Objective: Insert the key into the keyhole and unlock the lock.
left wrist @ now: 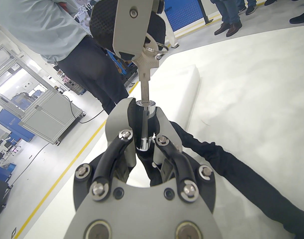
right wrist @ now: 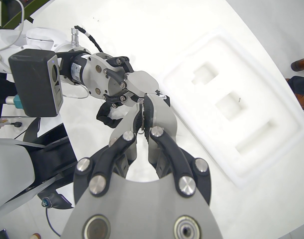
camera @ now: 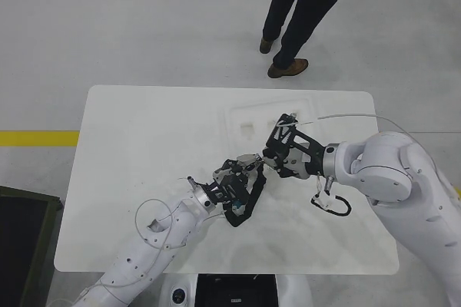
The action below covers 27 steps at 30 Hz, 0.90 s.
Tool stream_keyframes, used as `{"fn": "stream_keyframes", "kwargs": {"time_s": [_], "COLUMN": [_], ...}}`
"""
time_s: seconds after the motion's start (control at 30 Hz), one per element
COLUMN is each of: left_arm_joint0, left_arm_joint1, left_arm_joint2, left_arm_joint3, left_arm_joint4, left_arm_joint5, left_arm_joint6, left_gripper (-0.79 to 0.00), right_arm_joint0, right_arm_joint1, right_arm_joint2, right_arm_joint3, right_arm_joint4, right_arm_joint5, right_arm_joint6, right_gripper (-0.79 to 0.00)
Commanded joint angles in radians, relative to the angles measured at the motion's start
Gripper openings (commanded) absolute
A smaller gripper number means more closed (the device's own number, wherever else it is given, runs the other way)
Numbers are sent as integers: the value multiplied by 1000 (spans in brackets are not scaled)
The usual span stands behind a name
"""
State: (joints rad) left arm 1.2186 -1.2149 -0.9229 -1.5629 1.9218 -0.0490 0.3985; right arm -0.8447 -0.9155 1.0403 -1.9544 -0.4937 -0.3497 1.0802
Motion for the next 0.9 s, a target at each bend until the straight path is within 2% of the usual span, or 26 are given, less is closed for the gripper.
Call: {"fn": "stream_keyframes", "kwargs": {"time_s": [0.0, 0.27, 0.43, 0.47, 0.5, 0.53, 0.6, 0.63, 0.87], "left_arm_joint0": [4, 16, 25, 26, 27, 29, 31, 32, 31], "left_arm_joint1": [0, -4, -8, -9, -9, -10, -11, -11, -15], "left_arm_joint2": [-4, -17, -33, -37, -41, -44, -50, -51, -59], "left_arm_joint3": [-1, 2, 11, 14, 16, 18, 22, 23, 27], "left_arm_joint4": [-4, -33, -105, -126, -141, -154, -184, -197, -295], "left_arm_joint5": [-1, -5, -21, -28, -33, -40, -56, -69, -165], "left_arm_joint6": [1, 11, 27, 32, 35, 37, 43, 44, 47], "left_gripper": [-785, -785, -785, -785, -785, -785, -785, -785, -785], "right_arm_joint0": [1, 6, -11, -21, -33, -46, -73, -83, -134], "right_arm_joint1": [0, 0, 8, 10, 13, 16, 19, 21, 22], "right_arm_joint2": [-1, 24, 87, 102, 117, 130, 152, 162, 192], "right_arm_joint3": [0, -23, -30, -30, -27, -25, -18, -17, 18], "right_arm_joint4": [2, 26, 48, 54, 54, 53, 72, 69, 18], "right_arm_joint5": [1, 7, -15, -29, -44, -59, -95, -115, -309], "right_arm_joint6": [-1, -21, -70, -88, -102, -113, -155, -168, -358], "right_gripper": [0, 0, 0, -77, -385, -483, -754, -785, -785]}}
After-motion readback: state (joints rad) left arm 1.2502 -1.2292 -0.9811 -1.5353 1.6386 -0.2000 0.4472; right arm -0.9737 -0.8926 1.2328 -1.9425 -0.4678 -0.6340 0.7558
